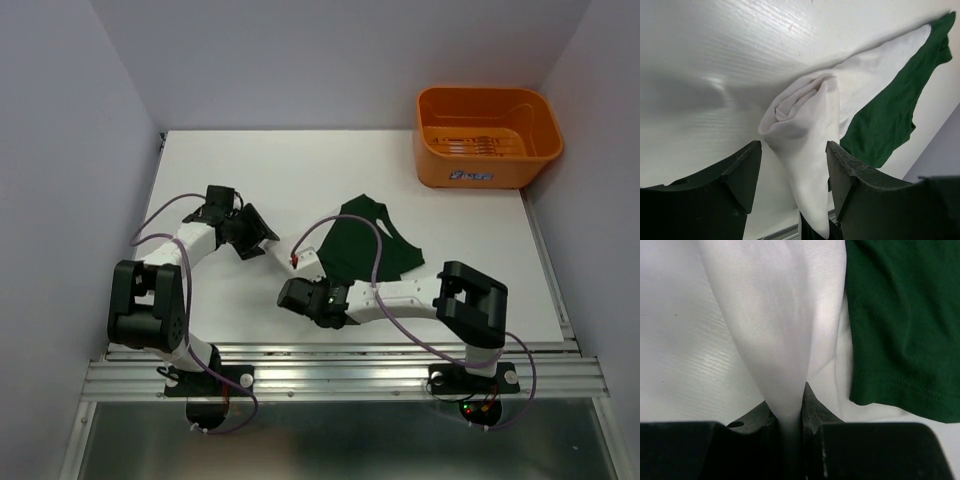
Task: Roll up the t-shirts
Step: Roll the T-shirt to the center of the board.
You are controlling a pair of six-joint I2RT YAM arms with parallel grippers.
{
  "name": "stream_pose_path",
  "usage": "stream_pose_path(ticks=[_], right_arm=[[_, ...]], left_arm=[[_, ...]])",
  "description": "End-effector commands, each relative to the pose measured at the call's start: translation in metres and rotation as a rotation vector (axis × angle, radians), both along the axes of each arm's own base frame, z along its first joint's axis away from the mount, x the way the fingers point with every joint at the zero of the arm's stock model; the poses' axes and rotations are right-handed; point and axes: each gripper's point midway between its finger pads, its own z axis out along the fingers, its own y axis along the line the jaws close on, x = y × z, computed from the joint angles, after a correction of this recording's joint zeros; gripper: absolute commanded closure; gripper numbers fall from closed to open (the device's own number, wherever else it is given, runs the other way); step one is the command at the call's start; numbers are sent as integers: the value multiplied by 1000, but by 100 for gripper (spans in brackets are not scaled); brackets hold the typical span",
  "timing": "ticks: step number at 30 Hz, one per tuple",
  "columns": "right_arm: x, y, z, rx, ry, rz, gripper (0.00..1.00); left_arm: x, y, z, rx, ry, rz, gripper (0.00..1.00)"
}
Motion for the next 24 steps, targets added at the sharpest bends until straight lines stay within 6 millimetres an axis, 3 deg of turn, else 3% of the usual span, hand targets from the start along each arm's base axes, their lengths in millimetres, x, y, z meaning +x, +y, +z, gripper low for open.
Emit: stream_pose_path(ticks=[1,9,15,17,22,24], right_arm=[[6,32,28,245,64,40,99],[9,32,39,508,218,70,99],[16,34,58,721,291,82,99],[11,34,62,799,347,93,99],[20,21,65,994,424,27,99],[17,13,55,1030,478,-7,99]], left_arm=[[18,12,50,8,-141,-13,35],[22,22,82,39,-226,5,35],[20,22,82,39,-236,-1,35],[18,20,81,30,-237,-15,37],[14,14,79,10,-243,-51,42],[11,9,78,2,-247,-72,48]])
